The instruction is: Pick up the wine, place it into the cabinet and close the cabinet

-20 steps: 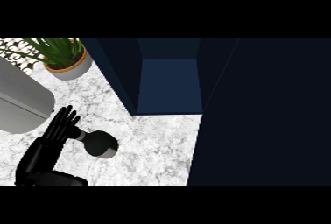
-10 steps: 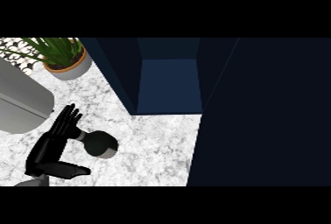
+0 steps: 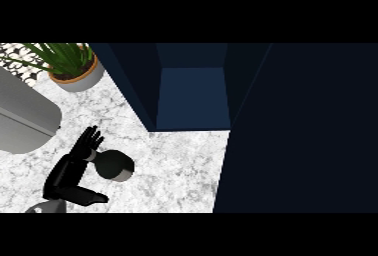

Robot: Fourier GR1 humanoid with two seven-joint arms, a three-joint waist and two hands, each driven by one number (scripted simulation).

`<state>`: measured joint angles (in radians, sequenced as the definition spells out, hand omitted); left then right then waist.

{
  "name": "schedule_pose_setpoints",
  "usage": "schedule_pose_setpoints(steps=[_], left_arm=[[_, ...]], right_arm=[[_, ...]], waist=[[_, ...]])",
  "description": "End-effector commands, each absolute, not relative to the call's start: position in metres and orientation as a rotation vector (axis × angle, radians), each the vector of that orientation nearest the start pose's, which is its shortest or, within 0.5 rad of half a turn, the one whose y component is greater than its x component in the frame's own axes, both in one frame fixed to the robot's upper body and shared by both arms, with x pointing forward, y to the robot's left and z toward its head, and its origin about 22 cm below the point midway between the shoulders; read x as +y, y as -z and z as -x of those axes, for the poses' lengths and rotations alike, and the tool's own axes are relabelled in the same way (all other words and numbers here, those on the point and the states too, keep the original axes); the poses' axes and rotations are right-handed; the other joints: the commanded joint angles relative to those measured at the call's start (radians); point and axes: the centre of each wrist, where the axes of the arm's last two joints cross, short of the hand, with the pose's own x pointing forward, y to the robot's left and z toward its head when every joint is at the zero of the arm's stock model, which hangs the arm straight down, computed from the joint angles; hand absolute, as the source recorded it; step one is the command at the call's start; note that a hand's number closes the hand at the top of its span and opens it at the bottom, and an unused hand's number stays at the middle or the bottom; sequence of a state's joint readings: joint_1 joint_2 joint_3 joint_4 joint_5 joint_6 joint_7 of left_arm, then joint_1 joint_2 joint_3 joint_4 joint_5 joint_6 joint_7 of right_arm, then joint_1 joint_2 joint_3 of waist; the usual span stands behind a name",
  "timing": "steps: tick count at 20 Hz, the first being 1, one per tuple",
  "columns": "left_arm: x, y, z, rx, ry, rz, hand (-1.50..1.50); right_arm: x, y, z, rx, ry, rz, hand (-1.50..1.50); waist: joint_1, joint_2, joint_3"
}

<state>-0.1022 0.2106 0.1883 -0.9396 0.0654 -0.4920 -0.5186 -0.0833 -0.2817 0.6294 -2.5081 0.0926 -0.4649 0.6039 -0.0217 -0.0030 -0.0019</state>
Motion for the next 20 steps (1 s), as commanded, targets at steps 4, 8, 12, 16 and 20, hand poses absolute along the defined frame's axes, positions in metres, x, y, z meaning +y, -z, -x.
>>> schedule_pose_setpoints(steps=[4,8,12,16,20], left_arm=[[0.321,0.120,-0.243,-1.543,0.091,0.351,-1.50],[0.324,0.117,-0.259,-1.536,0.070,0.371,-1.50],[0.311,0.135,-0.233,-1.556,0.100,0.367,-1.50],[0.317,0.135,-0.232,-1.579,0.034,0.385,-1.50],[0.292,0.140,-0.237,-1.593,0.021,0.394,1.50]], right_arm=[[-0.169,-0.219,-0.086,-1.940,-0.168,-0.280,-1.50],[-0.173,-0.216,-0.089,-1.945,-0.172,-0.257,-1.50],[-0.166,-0.213,-0.085,-1.940,-0.170,-0.266,-1.50],[-0.179,-0.218,-0.078,-1.939,-0.170,-0.257,-1.50],[-0.167,-0.213,-0.085,-1.917,-0.172,-0.252,-1.50]], waist=[[0.000,0.001,-0.001],[-0.002,0.002,0.000],[0.005,-0.001,0.000],[0.004,-0.002,0.001],[0.009,-0.002,0.000]])
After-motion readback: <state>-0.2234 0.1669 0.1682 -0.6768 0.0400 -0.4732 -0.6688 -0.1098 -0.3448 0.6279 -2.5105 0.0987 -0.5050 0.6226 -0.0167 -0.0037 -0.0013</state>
